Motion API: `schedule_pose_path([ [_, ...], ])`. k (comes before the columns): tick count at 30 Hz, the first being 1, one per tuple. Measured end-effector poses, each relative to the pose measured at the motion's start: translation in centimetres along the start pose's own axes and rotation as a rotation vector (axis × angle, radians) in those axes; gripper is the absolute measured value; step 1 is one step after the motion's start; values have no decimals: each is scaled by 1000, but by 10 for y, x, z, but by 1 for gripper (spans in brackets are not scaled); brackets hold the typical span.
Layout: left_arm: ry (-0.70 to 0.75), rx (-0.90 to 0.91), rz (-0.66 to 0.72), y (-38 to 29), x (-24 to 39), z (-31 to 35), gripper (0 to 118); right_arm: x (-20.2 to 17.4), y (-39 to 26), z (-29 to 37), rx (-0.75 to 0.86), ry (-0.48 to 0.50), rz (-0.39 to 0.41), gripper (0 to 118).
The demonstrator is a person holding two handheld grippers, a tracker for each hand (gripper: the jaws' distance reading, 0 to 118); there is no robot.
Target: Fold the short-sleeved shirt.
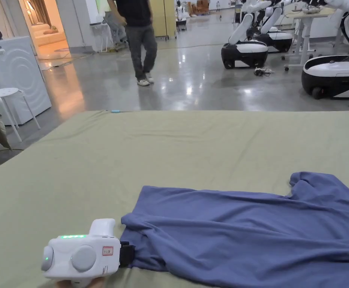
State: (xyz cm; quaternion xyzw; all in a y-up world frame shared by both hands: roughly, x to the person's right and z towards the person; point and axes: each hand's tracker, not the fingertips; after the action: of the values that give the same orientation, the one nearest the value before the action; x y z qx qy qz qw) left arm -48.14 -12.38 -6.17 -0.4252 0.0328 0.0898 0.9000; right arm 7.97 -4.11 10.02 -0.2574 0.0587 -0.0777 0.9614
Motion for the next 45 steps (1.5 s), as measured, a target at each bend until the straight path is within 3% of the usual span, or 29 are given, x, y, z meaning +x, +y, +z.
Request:
schedule_pose_path([
  [3, 8, -26, -29, 4, 7, -1, 14, 0, 7, -6, -28, 4, -14, 0],
  [6, 40, -75, -82, 13, 18, -5, 13, 6, 22, -21, -48, -2, -32, 4],
  [7, 48, -104, -75, 14, 18, -8, 13, 12, 30, -34, -83, -11, -51, 18],
  [8, 45, -115, -71, 17, 18, -10, 13, 17, 37, -48, -116, -18, -68, 47],
  [9, 46, -125, -70, 19, 19, -11, 13, 25, 42, -65, -119, -3, -79, 60],
  [11, 44, -133, -79, 16, 23, -5, 13, 47, 46, -102, -181, 6, -116, 63],
  [13, 41, -132, -76, 16, 25, -2, 13, 57, 50, -139, -243, -115, -120, 64],
  [16, 41, -134, -68, 15, 28, 1, 13, 84, 43, -195, -371, -156, -197, 64],
  [17, 44, -135, -68, 15, 30, 2, 13, 90, 37, -208, -413, -115, -243, 64],
  [18, 48, -135, -73, 14, 32, 2, 13, 92, 32, -212, -407, -134, -209, 64],
  [19, 50, -133, -74, 13, 31, 2, 13, 87, 35, -206, -362, -155, -122, 58],
  [20, 53, -127, -71, 12, 32, 4, 12, 80, 38, -199, -334, -159, -70, 30],
  [21, 65, -70, -67, 8, 33, 6, 11, 78, 39, -195, -306, -153, -51, 10],
  [25, 61, 29, -169, -3, 40, 37, 6, 78, 42, -184, -329, -139, -89, 10],
  [30, -93, 98, -69, -2, 13, 92, 6, 71, 49, -132, -220, -144, -61, 10],
  [34, -94, 111, -58, -38, 1, 131, 6, 63, 33, -90, -226, -155, 11, 10],
  [40, -139, 72, 40, -116, -9, 162, 6, 74, -5, -21, -239, -141, -70, 10],
  [45, -140, 73, 41, -146, -21, 151, 6, 60, -28, -9, -266, -161, -49, 10],
])
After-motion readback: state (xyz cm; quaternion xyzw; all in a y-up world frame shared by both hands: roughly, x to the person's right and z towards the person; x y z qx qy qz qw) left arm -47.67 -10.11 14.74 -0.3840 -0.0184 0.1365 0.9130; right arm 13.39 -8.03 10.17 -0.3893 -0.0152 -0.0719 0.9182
